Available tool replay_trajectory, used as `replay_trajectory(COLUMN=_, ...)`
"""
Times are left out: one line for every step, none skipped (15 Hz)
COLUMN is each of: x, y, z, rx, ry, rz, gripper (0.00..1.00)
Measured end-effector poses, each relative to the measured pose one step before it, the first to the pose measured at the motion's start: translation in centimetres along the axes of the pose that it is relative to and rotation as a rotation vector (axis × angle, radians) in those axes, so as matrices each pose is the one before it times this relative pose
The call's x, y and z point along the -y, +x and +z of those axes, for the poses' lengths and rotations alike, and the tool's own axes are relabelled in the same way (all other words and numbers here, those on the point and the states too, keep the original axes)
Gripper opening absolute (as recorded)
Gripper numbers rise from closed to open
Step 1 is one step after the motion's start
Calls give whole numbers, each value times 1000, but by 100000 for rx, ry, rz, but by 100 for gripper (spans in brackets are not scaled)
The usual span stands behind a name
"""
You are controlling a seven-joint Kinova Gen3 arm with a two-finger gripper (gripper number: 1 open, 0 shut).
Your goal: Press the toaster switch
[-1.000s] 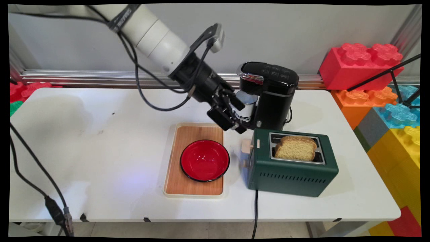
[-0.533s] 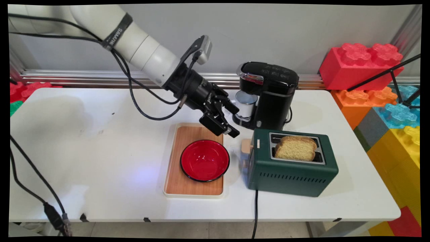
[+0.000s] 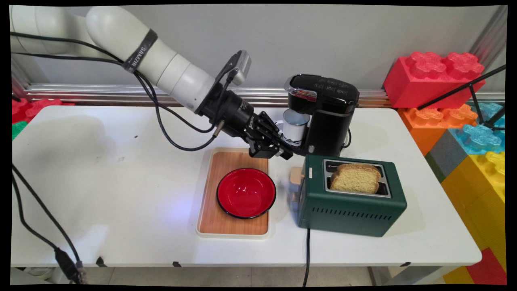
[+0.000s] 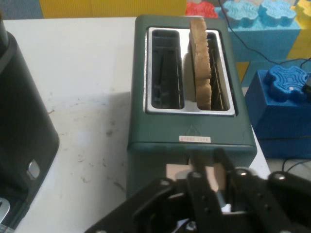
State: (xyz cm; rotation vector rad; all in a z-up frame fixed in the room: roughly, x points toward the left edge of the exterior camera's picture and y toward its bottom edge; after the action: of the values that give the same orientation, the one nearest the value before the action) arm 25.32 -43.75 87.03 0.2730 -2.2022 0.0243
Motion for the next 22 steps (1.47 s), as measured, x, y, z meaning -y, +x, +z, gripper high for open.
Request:
replay_trajectory(x=35, y=-165, z=135, rx=-532, ry=-241, rz=-150, gripper=0)
replay_trajectory(x=17, y=-125, z=98, rx=-322, ry=-255, rz=-170, gripper=0)
replay_trajectory(x=25, y=-188, z=150, rx=-471, ry=-374, rz=-272, gripper=0)
replay_trajectory(x=22, y=-129, z=113, rx=-351, ry=-327, rz=-174, gripper=0)
replay_trajectory(x=31, y=-213, z=144, rx=-509, ry=-437, rz=-306, gripper=0)
replay_trajectory(x=21, y=-208, z=118, rx=-511, ry=-386, rz=-206, gripper=0)
replay_trajectory(x=33, y=-210, z=125, rx=-468, ry=-403, rz=-224, gripper=0)
replay_trajectory(x=30, y=-366, z=230, rx=-835, ry=-807, rz=-238, gripper=0)
replay_trajectory(x=13, y=-320, z=171, rx=-567, ry=-463, rz=-135, gripper=0)
replay_trajectory(x=28, y=-300, z=195, rx=-519, ry=-408, rz=-57, gripper=0)
replay_trajectory(x=80, y=-347, z=276, rx=-533, ry=-286, rz=21, gripper=0)
replay_trajectory(x=89, y=-333, z=264, rx=-498, ry=-109, rz=-55, gripper=0)
replay_trajectory(x=85, y=-267, z=235, rx=-342, ry=-65, rz=-35, gripper=0)
replay_trajectory(x=141, y=-309, z=282, rx=-222, ry=35, rz=60, gripper=0)
replay_trajectory(x=147, y=-320, z=244, rx=-121, ry=162, rz=16, gripper=0)
replay_trajectory(x=130, y=-261, z=201, rx=-39, ry=169, rz=64, gripper=0)
replay_trajectory(x=157, y=-287, z=226, rx=-37, ry=219, rz=2, gripper=0)
replay_trajectory(x=146, y=-252, z=217, rx=-116, ry=191, rz=-12, gripper=0)
replay_trajectory(x=110, y=-196, z=196, rx=-79, ry=88, rz=-36, gripper=0)
replay_trajectory(x=88, y=-120, z=175, rx=-122, ry=105, rz=8, gripper=0)
replay_trajectory(x=100, y=-116, z=164, rx=-112, ry=120, rz=18, gripper=0)
replay_trajectory(x=78, y=-79, z=186, rx=-87, ry=-102, rz=274, gripper=0)
